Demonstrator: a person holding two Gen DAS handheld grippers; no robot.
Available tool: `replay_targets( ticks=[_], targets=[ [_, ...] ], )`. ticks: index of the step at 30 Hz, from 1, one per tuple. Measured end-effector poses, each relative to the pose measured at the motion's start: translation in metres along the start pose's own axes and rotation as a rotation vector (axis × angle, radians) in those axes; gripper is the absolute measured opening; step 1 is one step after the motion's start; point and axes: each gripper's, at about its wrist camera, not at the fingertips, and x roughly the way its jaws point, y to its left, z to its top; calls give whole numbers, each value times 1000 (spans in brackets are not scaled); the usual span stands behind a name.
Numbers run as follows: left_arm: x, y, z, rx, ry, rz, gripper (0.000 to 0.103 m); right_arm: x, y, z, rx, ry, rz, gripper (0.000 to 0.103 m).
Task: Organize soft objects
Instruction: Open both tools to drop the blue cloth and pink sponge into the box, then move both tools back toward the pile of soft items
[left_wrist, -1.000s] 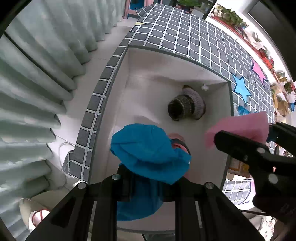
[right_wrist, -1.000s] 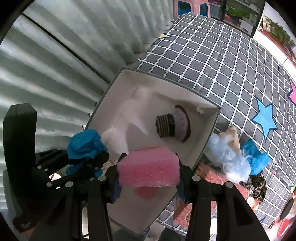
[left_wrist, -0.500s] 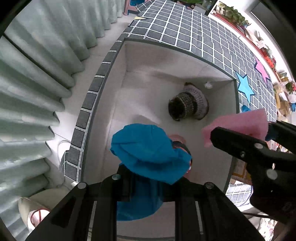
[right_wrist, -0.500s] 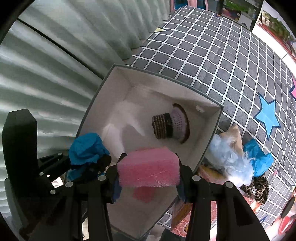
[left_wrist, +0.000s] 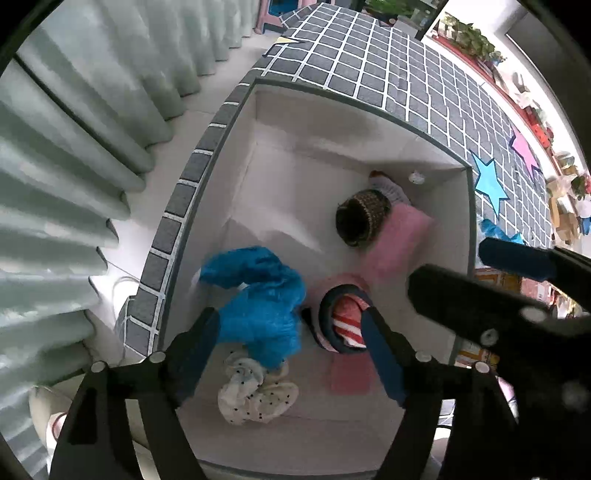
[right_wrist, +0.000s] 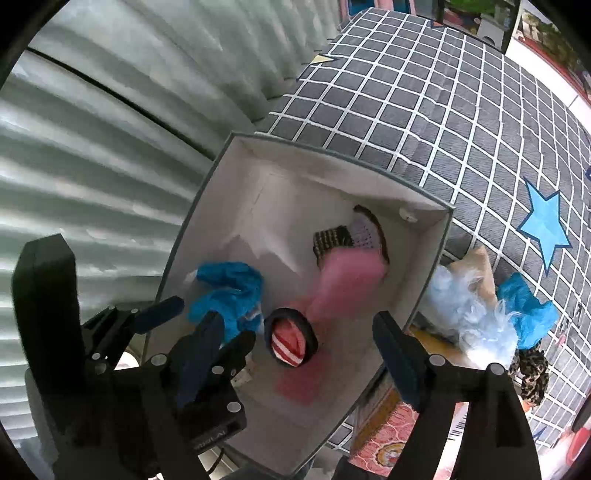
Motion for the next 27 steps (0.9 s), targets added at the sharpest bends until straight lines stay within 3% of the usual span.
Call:
replay_targets(
  ticks=[2,7,8,13,18,27],
  targets=[
    [-1,2,-1,-16,1,-20,94,-7,-3,0,11,-13,-2,84],
    [-8,-1,-1,-46,3,-70,96,-37,-20,1,41,-65,10,84],
    [-10,-2,0,-49,-1,-78,103,-46,-26,1,49,-78,10,84],
    [-22,-11,7,-66,-36,-125,103,-71,-76,7,130,-129,-30,84],
    [-27,-27,13,-44,-46,-110,103,-49,-138,6,243,-45,-71,84],
    [-19,-51,12,-37,7,-70,103,20,-171,12,204,127,-38,84]
  ],
)
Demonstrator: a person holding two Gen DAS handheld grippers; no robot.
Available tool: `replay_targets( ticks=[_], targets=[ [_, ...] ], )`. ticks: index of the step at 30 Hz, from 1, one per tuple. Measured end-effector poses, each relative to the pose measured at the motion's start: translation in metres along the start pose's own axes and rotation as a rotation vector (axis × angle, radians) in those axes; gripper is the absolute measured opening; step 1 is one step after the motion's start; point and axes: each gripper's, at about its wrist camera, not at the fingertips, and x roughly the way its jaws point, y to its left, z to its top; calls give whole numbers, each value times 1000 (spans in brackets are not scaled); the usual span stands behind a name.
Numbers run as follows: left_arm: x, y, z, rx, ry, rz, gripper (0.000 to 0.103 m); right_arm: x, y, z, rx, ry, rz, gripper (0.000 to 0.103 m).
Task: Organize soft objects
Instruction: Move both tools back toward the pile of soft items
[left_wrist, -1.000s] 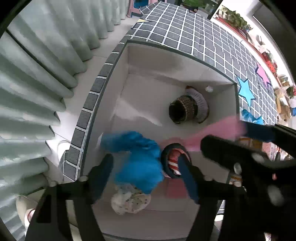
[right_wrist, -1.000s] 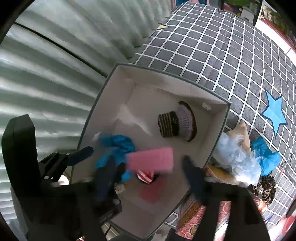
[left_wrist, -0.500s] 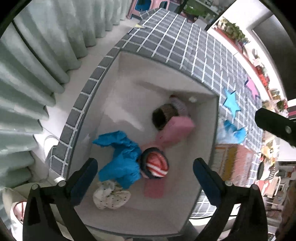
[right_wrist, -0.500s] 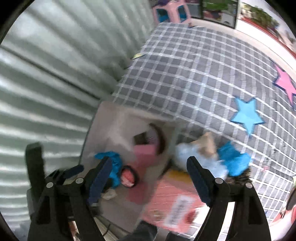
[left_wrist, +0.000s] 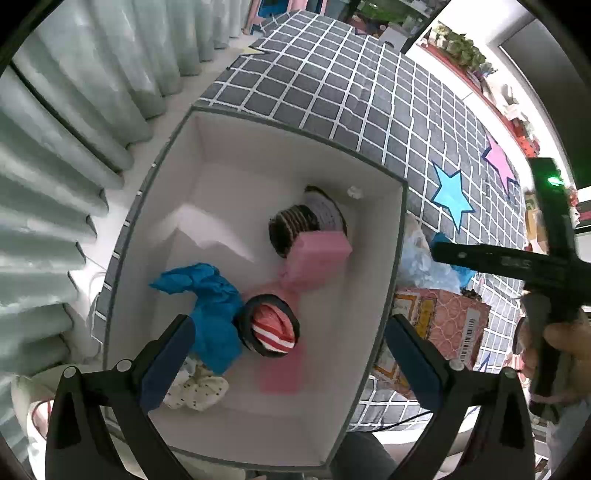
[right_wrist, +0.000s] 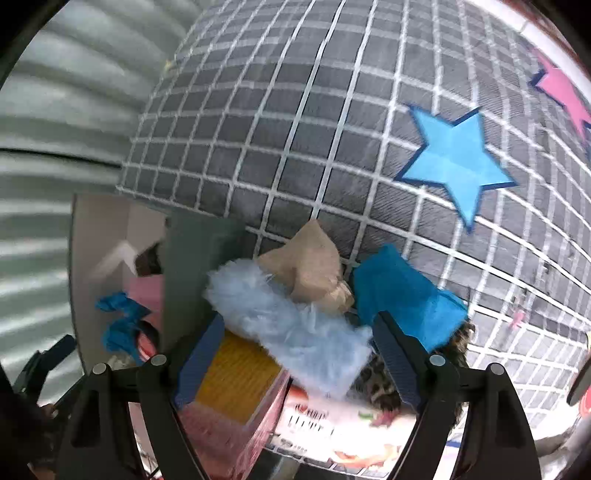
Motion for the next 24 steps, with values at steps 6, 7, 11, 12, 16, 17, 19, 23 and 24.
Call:
replay_targets(
  ticks=[6,7,11,12,16,17,19,23,24],
  targets=[
    [3,-15,4,-14,19,21,103,54,-5,10,-63,148,20,84],
    [2,-17,5,-16,21,22,103,58,-6,10,-69,155,15,84],
    [-1,-32,11,-14,20,19,103,54,-18,5,-81,109,-17,55],
    [-2,-37,13,-9,18,16,103,49,-25,5,-64,91,-13,48],
    [-6,-63,22,29,3,16,103,17,-70,16,19,-19,-64,44],
    [-7,-69,24,36,1,13,103,9,-83,19,49,-45,-72,44],
    [-7,-82,28,54,-1,7,103,-12,-116,24,124,-98,-73,44],
    [-6,-112,34,92,-2,-10,103,-49,-188,16,316,-196,-128,44],
    [-6,-120,35,101,-3,-13,103,-56,-206,9,376,-213,-148,52]
  ],
)
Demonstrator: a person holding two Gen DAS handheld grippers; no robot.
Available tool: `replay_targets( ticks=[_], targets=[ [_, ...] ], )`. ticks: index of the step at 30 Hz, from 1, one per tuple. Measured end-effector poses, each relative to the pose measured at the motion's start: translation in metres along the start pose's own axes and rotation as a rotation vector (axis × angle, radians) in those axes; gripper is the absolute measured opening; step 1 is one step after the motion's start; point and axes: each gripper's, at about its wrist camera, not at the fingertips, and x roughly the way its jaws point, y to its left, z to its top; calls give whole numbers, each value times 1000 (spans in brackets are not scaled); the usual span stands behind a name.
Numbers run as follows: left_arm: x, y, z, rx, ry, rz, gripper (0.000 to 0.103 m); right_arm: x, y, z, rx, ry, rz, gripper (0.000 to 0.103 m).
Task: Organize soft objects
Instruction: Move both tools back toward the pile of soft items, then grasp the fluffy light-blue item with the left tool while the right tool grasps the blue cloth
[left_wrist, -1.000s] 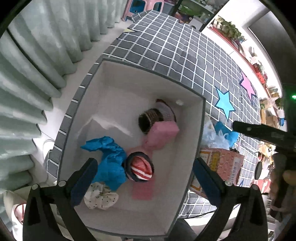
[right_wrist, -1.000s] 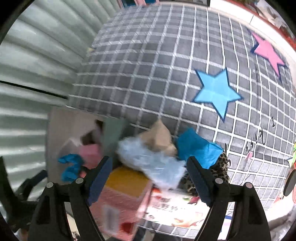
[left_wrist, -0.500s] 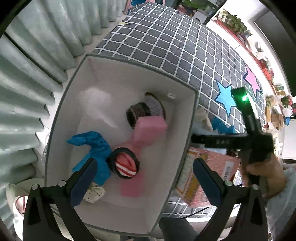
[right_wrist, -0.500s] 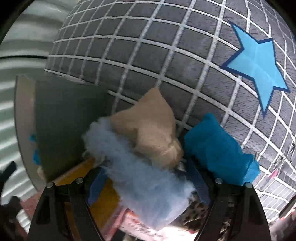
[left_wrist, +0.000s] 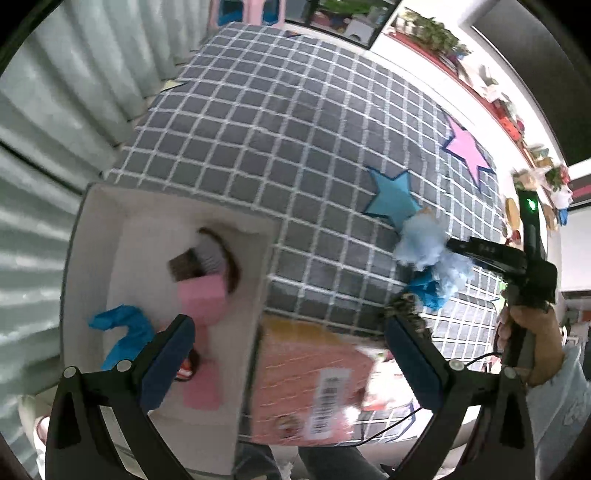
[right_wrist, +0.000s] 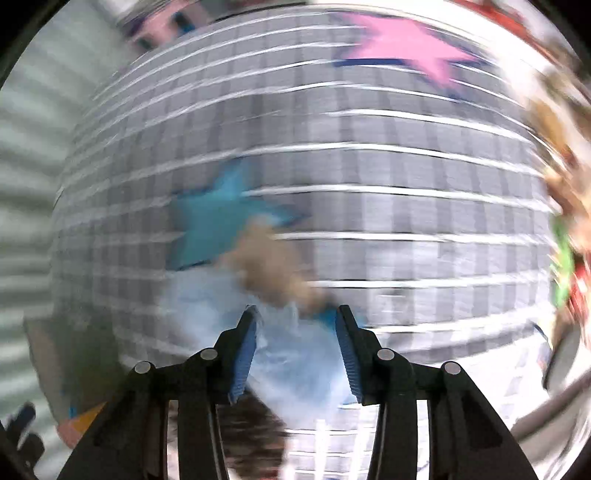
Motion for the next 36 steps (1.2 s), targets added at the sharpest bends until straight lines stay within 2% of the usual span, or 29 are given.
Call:
replay_targets(
  ticks=[1,3,7,10,14,18,20,22,23,24,27,30,33,36],
  targets=[
    [0,-7,2,9,-1,-3,103,-3,-20,0,51,-2,-10,71],
    [1,-24,5,29,-3,-15,103,-7,-54,-6,143,-1,-44,84],
    [5,-57,10,69,5,-37,103,-3,-102,-23,240,38,-53,84],
    [19,-88,16,99,38,-48,103,8,-116,-38,277,74,-28,84],
    [53,-134,22,129,102,-83,103,22,-119,-58,285,125,18,84],
    [108,-182,25,133,206,-128,103,31,-120,-77,279,154,58,84],
    [133,-203,21,183,239,-103,103,34,-121,-85,274,165,74,84],
    [152,-214,18,241,241,-20,103,38,-121,-90,270,170,79,84],
    [158,-213,21,255,224,39,103,40,-120,-93,268,171,80,84],
    [159,-202,30,224,184,116,103,39,-120,-96,268,167,80,84],
    [134,-155,60,52,86,176,103,29,-126,-96,250,137,85,84],
    [100,-120,86,-15,-13,235,103,20,-116,-93,180,99,83,84],
    [83,-99,97,-48,-32,241,103,19,-91,-82,110,81,106,84],
    [81,-84,99,-80,-6,215,103,23,-59,-71,23,82,149,84]
  ],
)
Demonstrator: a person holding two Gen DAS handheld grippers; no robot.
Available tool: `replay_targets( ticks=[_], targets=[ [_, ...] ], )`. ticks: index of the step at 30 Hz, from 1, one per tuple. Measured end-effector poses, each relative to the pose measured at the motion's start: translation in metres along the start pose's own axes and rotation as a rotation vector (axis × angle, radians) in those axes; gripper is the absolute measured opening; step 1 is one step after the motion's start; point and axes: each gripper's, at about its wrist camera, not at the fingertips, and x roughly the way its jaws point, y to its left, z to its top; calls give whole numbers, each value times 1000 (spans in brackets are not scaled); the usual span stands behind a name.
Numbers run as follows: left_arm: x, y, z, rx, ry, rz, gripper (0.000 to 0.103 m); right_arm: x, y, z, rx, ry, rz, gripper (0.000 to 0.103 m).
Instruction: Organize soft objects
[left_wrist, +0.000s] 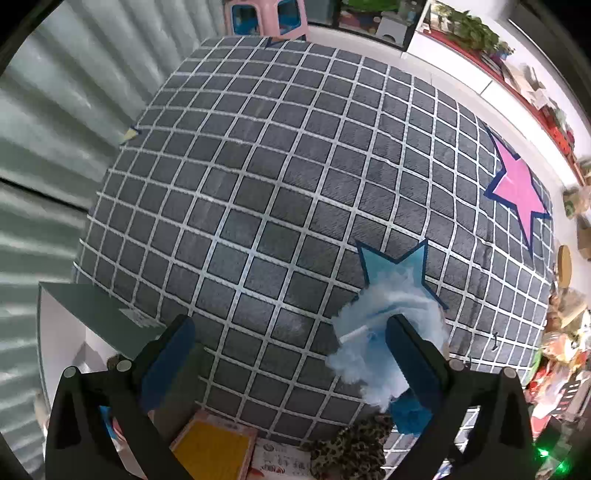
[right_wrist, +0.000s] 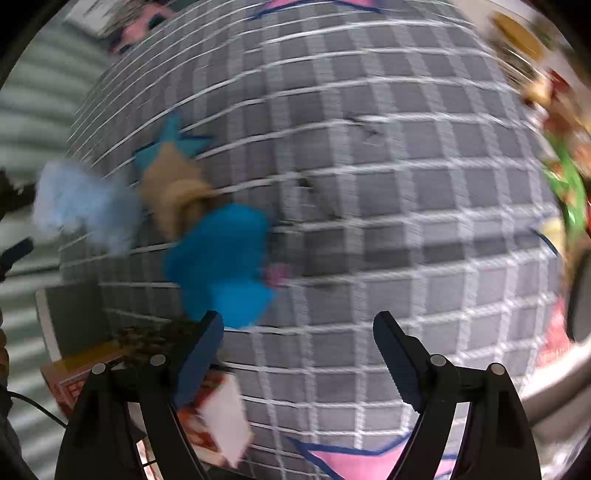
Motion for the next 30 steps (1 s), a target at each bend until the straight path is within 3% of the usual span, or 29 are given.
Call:
replay_targets(
  ticks=[7,12,13,15,18,21,24,27,30],
  targets=[
    [25,-6,-1,-15,73,-16,103,34,49,21,-107,34,-19,84],
    [20,11,23,-67,20,58,103,53,62,29,-157,25,-71,83],
    [17,17,31,-80,-2,87,103,54,65,28,-167,19,-78,67],
    [9,29,46,-126,-32,123,103,54,68,27,-185,5,-93,46],
    [0,41,54,-176,-39,86,103,48,56,27,-148,13,-39,41],
    [-4,31,50,-128,-40,68,103,34,38,26,-119,-7,-10,41],
    [15,15,43,-93,41,39,103,24,25,21,-91,-21,13,41],
    [43,10,40,-181,126,-17,103,15,17,18,-73,-25,29,41],
    [71,4,43,-211,156,8,103,5,12,9,-65,-34,41,41]
  ],
)
